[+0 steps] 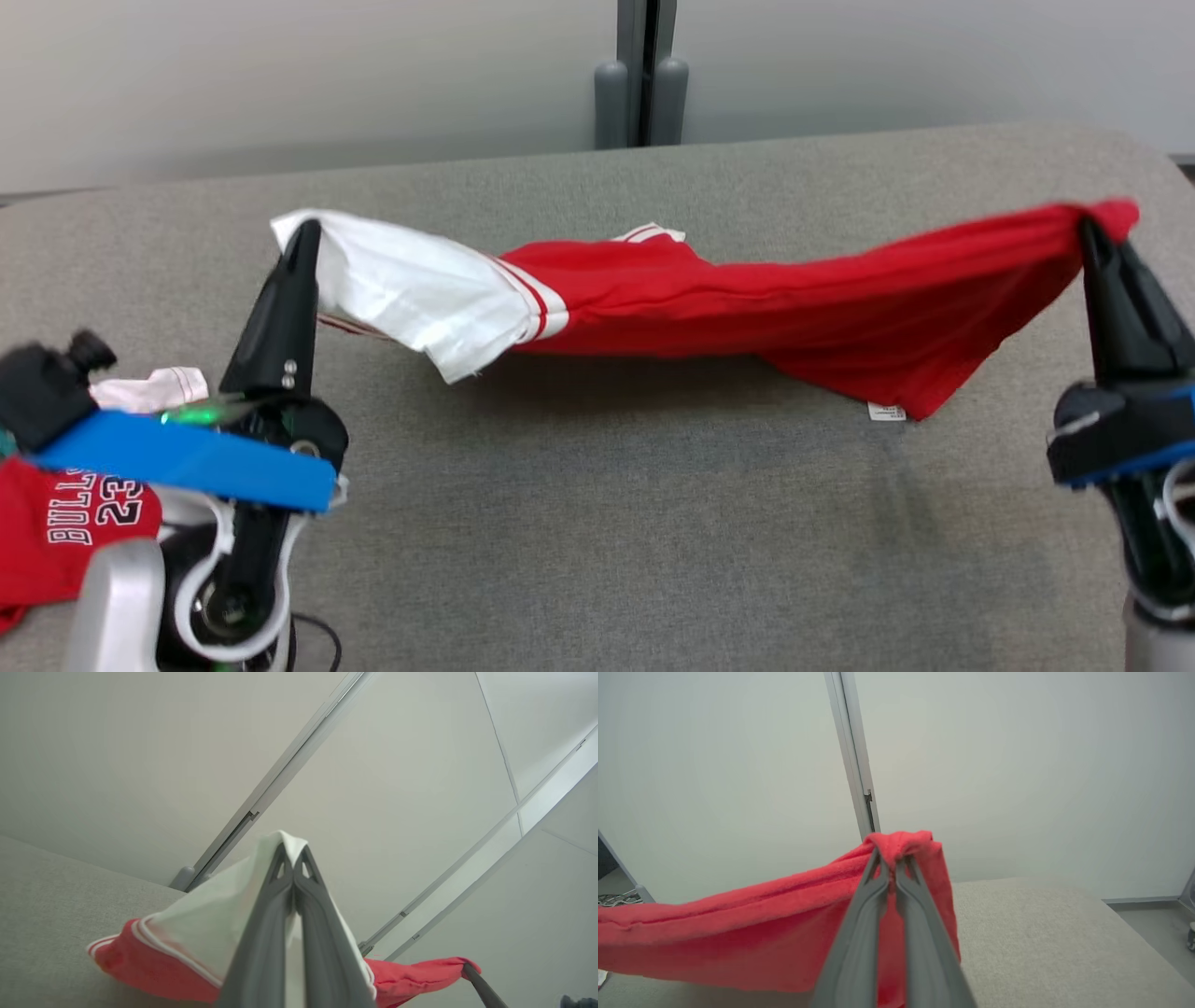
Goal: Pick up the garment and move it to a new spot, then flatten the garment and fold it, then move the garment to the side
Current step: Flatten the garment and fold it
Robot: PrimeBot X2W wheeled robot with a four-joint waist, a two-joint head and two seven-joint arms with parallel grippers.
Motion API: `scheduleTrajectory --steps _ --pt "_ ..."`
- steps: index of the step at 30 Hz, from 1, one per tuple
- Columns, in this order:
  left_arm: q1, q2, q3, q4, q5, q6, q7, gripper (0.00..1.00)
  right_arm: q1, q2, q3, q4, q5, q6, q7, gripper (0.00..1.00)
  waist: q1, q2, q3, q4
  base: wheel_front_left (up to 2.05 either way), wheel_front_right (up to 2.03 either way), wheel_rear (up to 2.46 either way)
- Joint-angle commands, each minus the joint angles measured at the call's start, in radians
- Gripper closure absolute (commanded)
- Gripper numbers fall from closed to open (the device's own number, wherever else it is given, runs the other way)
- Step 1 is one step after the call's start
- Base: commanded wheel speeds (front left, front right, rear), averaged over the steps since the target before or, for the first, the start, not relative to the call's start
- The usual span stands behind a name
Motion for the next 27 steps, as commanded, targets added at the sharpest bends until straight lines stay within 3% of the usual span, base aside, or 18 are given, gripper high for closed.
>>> scheduleTrajectory --steps 1,9,15,21,27 --pt "-0.057 0.012 0.004 0.001 -0.034 0.011 0.045 1.00 -0.067 -0.025 0.013 0.006 0.008 0.000 0.021 1.00 0.0002 0.0000 0.027 0.004 0.00 0.00 0.00" --pt "-0.420 0.125 0.033 0.210 0.023 0.071 0.157 1.00 -0.457 -0.109 0.141 0.253 0.054 0.000 0.085 1.00 0.0002 0.0000 0.182 -0.030 0.00 0.00 0.00" --pt "-0.729 0.175 0.046 0.390 0.100 0.091 0.131 1.00 -0.810 -0.134 0.202 0.504 0.019 0.000 -0.007 1.00 0.0002 0.0000 0.277 -0.064 0.00 0.00 0.00" --pt "-0.975 0.187 0.004 0.508 0.225 0.049 -0.026 1.00 -1.059 -0.135 0.164 0.691 -0.041 0.000 -0.215 1.00 0.0002 0.0000 0.311 -0.069 0.00 0.00 0.00" --pt "-1.088 0.191 -0.027 0.558 0.298 -0.036 -0.214 1.00 -1.123 -0.171 0.178 0.794 -0.098 0.000 -0.406 1.00 0.0002 0.0000 0.328 -0.076 0.00 0.00 0.00"
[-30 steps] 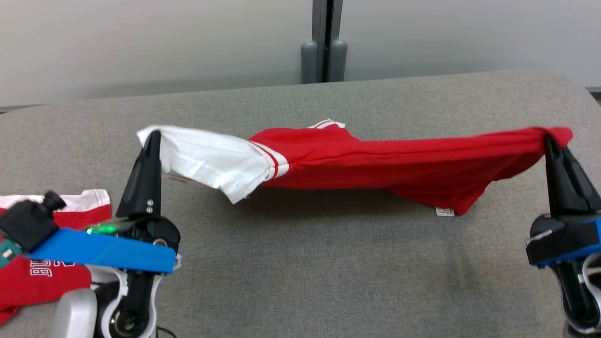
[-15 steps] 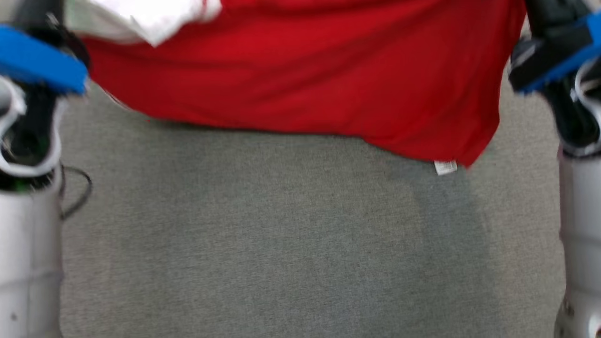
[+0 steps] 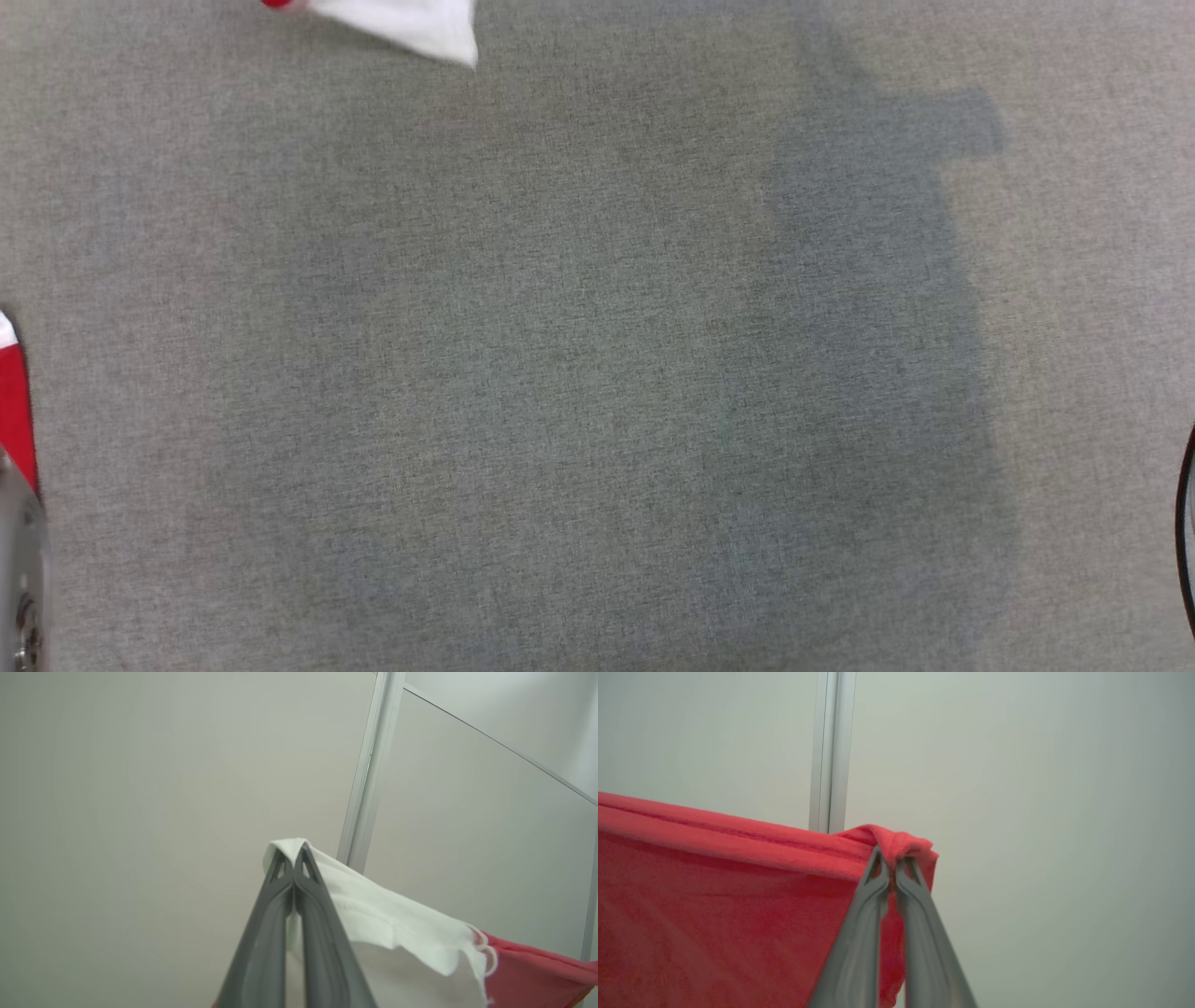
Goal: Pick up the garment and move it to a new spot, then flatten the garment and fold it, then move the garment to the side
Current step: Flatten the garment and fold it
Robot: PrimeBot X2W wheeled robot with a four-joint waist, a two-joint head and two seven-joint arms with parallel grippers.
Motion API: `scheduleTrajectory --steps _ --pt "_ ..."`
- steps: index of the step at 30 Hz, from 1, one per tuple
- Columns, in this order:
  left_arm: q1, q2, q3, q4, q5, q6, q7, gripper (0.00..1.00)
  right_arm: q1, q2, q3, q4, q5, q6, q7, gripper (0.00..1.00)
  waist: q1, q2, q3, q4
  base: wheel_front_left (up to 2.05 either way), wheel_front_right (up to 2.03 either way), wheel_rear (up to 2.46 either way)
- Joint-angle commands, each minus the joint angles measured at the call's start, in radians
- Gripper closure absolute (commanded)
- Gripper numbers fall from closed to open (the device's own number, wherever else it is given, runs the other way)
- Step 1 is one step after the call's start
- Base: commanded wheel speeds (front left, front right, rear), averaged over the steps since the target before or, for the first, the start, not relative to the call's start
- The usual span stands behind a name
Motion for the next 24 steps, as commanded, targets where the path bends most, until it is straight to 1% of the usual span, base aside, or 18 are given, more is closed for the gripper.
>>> scheduleTrajectory --steps 1,5,6,7,13,18,21,24 --pt "0.003 0.002 -0.015 0.016 0.015 -0.027 -0.055 1.00 0.019 -0.018 0.011 0.041 -0.016 0.000 -0.050 1.00 -0.0001 0.0000 0.009 0.004 0.00 0.00 0.00" --pt "0.081 -0.007 -0.059 0.042 0.018 -0.059 -0.125 1.00 0.100 -0.034 0.049 0.133 -0.006 0.000 -0.095 1.00 -0.0001 0.0000 0.021 0.016 0.00 0.00 0.00" --pt "0.108 -0.008 -0.080 0.050 0.020 -0.065 -0.132 1.00 0.123 -0.037 0.058 0.157 0.004 0.000 -0.102 1.00 -0.0001 0.0000 0.025 0.022 0.00 0.00 0.00" --pt "0.108 -0.008 -0.080 0.050 0.020 -0.065 -0.132 1.00 0.123 -0.037 0.058 0.157 0.004 0.000 -0.102 1.00 -0.0001 0.0000 0.025 0.022 0.00 0.00 0.00" --pt "0.331 -0.035 -0.201 0.071 -0.019 -0.080 -0.157 1.00 0.282 -0.052 0.112 0.288 0.069 0.000 -0.125 1.00 -0.0001 0.0000 0.016 0.064 0.00 0.00 0.00" --pt "0.564 -0.038 -0.285 0.074 -0.080 -0.084 -0.129 1.00 0.435 -0.062 0.127 0.346 0.140 0.000 -0.056 1.00 -0.0001 0.0000 -0.052 0.093 0.00 0.00 0.00" --pt "0.716 -0.041 -0.293 0.049 -0.149 -0.083 -0.100 1.00 0.534 -0.052 0.133 0.348 0.154 0.000 0.020 1.00 -0.0001 0.0000 -0.102 0.090 0.00 0.00 0.00" --pt "0.854 -0.050 -0.291 -0.002 -0.212 -0.060 -0.072 1.00 0.628 -0.052 0.110 0.313 0.163 0.000 0.086 1.00 -0.0001 0.0000 -0.157 0.095 0.00 0.00 0.00"
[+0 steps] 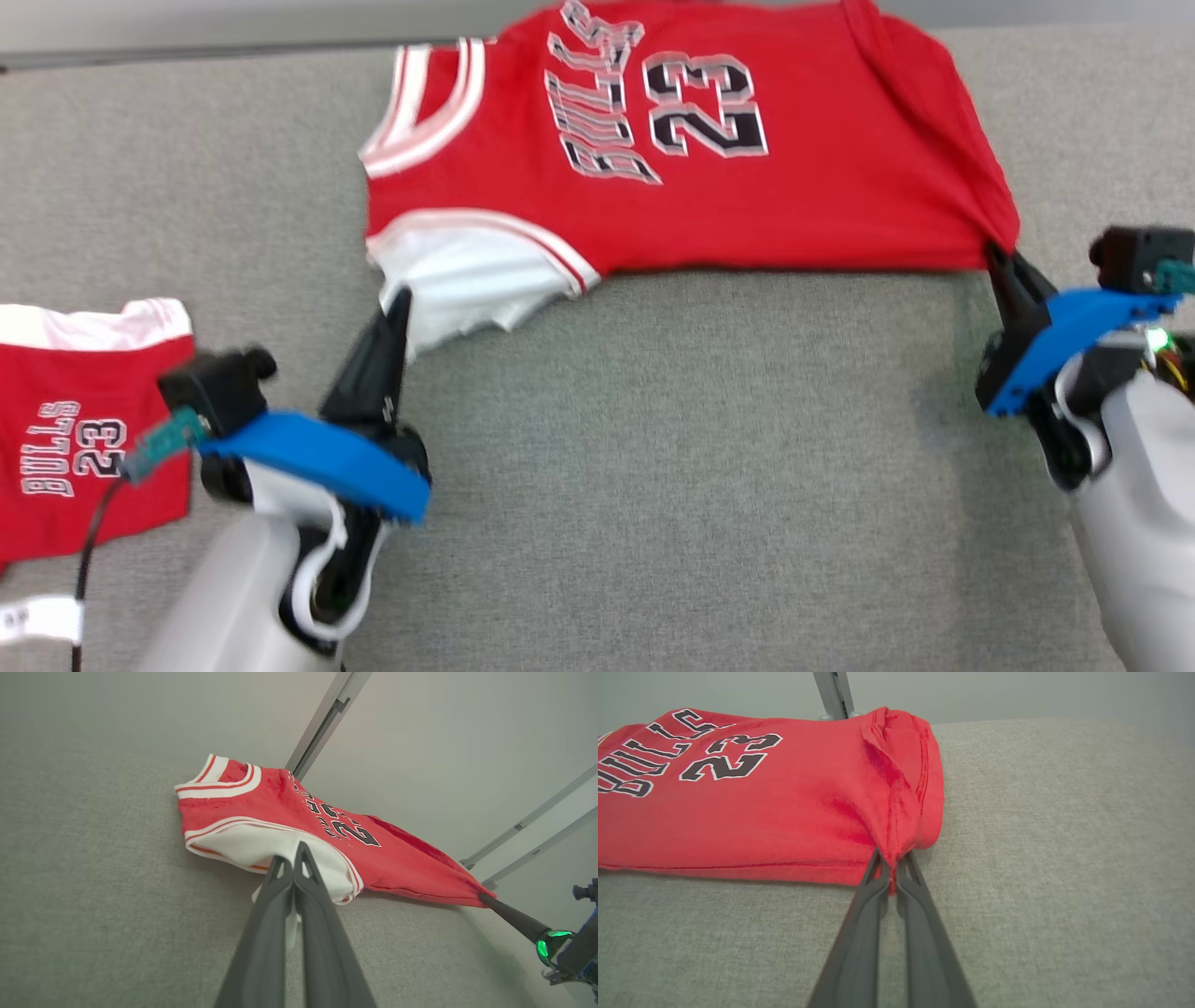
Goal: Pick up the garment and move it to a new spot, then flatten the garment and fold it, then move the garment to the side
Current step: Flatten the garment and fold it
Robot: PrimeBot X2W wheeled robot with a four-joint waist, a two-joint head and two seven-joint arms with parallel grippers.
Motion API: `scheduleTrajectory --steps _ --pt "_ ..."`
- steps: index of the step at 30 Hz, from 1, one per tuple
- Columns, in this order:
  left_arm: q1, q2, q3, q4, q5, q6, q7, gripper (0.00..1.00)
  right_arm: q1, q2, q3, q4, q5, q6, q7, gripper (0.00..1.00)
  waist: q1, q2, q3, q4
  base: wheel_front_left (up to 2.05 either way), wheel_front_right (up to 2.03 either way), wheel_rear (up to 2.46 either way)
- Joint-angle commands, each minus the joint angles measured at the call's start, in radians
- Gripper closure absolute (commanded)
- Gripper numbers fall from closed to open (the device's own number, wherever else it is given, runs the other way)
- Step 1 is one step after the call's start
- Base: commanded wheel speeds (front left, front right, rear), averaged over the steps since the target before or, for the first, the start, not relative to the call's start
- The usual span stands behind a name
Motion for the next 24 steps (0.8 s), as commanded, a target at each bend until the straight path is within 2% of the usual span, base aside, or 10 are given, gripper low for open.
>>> scheduleTrajectory --steps 1,5,10,16,20,24 --pt "0.047 0.001 -0.002 -0.032 -0.018 0.014 0.009 1.00 0.054 -0.009 -0.023 -0.024 0.003 0.000 0.023 1.00 0.0003 0.0000 -0.041 -0.011 0.00 0.00 0.00" --pt "0.194 0.015 -0.017 -0.122 -0.054 0.051 0.055 1.00 0.186 -0.011 -0.105 -0.120 -0.028 0.000 0.077 1.00 0.0003 0.0000 -0.102 0.001 0.00 0.00 0.00" --pt "0.337 0.028 -0.038 -0.234 -0.108 0.097 0.121 1.00 0.364 0.043 -0.248 -0.295 -0.069 0.000 0.158 1.00 0.0003 0.0000 -0.166 0.018 0.00 0.00 0.00" --pt "0.480 0.069 -0.053 -0.355 -0.170 0.147 0.208 1.00 0.549 0.136 -0.372 -0.528 -0.137 0.000 0.277 1.00 0.0003 0.0000 -0.211 0.029 0.00 0.00 0.00" --pt "0.557 0.101 -0.047 -0.430 -0.212 0.180 0.256 1.00 0.637 0.186 -0.411 -0.668 -0.159 0.000 0.344 1.00 0.0003 0.0000 -0.220 0.032 0.00 0.00 0.00" --pt "0.628 0.126 -0.043 -0.495 -0.261 0.208 0.302 1.00 0.706 0.203 -0.421 -0.770 -0.150 0.000 0.399 1.00 0.0003 0.0000 -0.220 0.030 0.00 0.00 0.00"
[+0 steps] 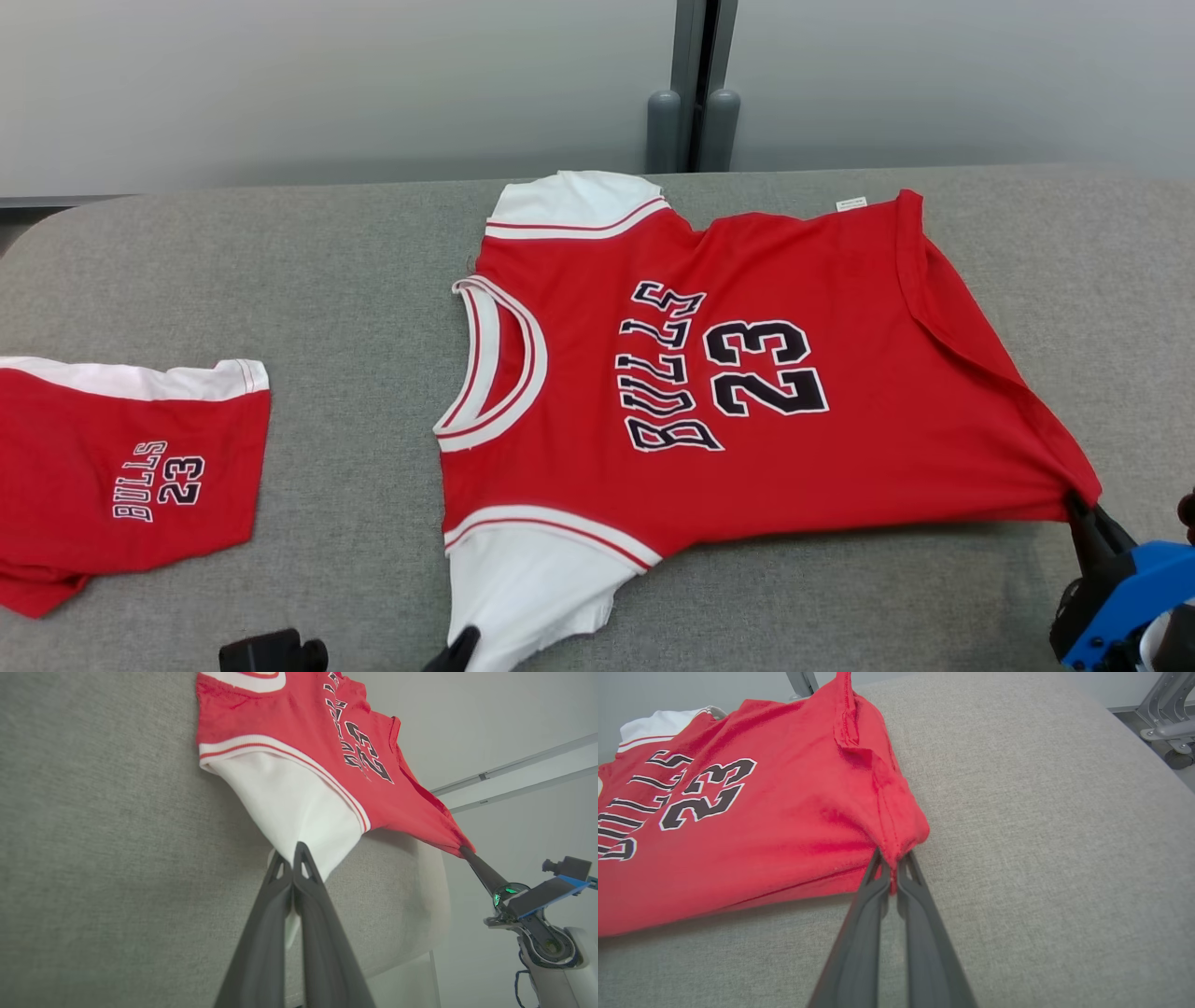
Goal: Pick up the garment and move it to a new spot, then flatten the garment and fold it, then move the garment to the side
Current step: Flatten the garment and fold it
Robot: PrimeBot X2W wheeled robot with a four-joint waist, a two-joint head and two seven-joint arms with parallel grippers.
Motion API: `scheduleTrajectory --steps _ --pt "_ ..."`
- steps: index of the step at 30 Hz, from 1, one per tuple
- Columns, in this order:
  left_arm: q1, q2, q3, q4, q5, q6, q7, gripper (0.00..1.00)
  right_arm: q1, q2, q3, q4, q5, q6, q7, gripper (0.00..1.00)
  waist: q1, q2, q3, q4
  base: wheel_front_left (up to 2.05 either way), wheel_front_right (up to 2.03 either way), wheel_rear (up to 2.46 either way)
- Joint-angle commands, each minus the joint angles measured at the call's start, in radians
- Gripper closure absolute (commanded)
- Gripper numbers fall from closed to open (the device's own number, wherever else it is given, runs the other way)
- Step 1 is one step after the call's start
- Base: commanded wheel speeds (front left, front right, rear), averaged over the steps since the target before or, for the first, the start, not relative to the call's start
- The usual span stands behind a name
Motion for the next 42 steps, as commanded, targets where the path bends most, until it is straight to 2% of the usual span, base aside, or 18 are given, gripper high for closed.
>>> scheduleTrajectory --steps 1,6,10,14,19,21,27,31,33,34,42 --pt "0.031 0.013 0.008 -0.026 -0.021 0.014 0.018 1.00 0.032 0.002 -0.007 -0.033 0.002 0.000 0.019 1.00 0.0002 0.0000 0.002 -0.001 0.00 0.00 0.00" --pt "0.083 0.040 0.032 -0.090 -0.065 0.029 0.038 1.00 0.071 0.005 -0.013 -0.080 0.035 0.000 0.059 1.00 0.0002 0.0000 0.011 -0.004 0.00 0.00 0.00" --pt "0.082 0.052 0.053 -0.082 -0.063 -0.001 0.014 1.00 0.079 0.005 -0.015 -0.093 0.056 0.000 0.064 1.00 0.0002 0.0000 0.015 -0.006 0.00 0.00 0.00" --pt "0.031 0.040 0.044 -0.066 -0.066 -0.036 0.020 1.00 0.084 0.005 -0.002 -0.098 0.065 0.000 0.076 1.00 0.0002 0.0000 0.022 -0.013 0.00 0.00 0.00" --pt "-0.057 0.022 0.058 -0.026 -0.079 -0.089 0.017 1.00 0.032 0.005 0.013 -0.083 0.035 0.000 0.106 1.00 0.0002 0.0000 0.040 -0.023 0.00 0.00 0.00" --pt "-0.107 0.013 0.065 -0.009 -0.081 -0.096 0.020 1.00 0.011 0.005 0.025 -0.070 0.011 0.000 0.127 1.00 0.0002 0.0000 0.048 -0.025 0.00 0.00 0.00" --pt "-0.260 -0.020 0.083 0.027 -0.083 -0.063 0.046 1.00 -0.069 0.005 0.061 -0.020 -0.044 0.000 0.195 1.00 0.0002 0.0000 0.072 -0.036 0.00 0.00 0.00" --pt "-0.347 -0.045 0.081 0.071 -0.053 -0.042 0.036 1.00 -0.134 0.003 0.064 0.009 -0.058 0.000 0.198 1.00 0.0002 0.0000 0.090 -0.043 0.00 0.00 0.00" --pt "-0.363 -0.055 0.078 0.081 -0.048 -0.041 0.029 1.00 -0.147 0.003 0.061 0.014 -0.057 0.000 0.195 1.00 0.0002 0.0000 0.094 -0.044 0.00 0.00 0.00" --pt "-0.393 -0.083 0.077 0.107 -0.043 -0.038 0.013 1.00 -0.172 0.001 0.055 0.028 -0.056 0.000 0.186 1.00 0.0002 0.0000 0.104 -0.044 0.00 0.00 0.00" --pt "-0.492 -0.132 0.058 0.228 0.026 -0.049 -0.054 1.00 -0.243 -0.005 0.041 0.070 -0.059 0.000 0.145 1.00 0.0002 0.0000 0.147 -0.046 0.00 0.00 0.00"
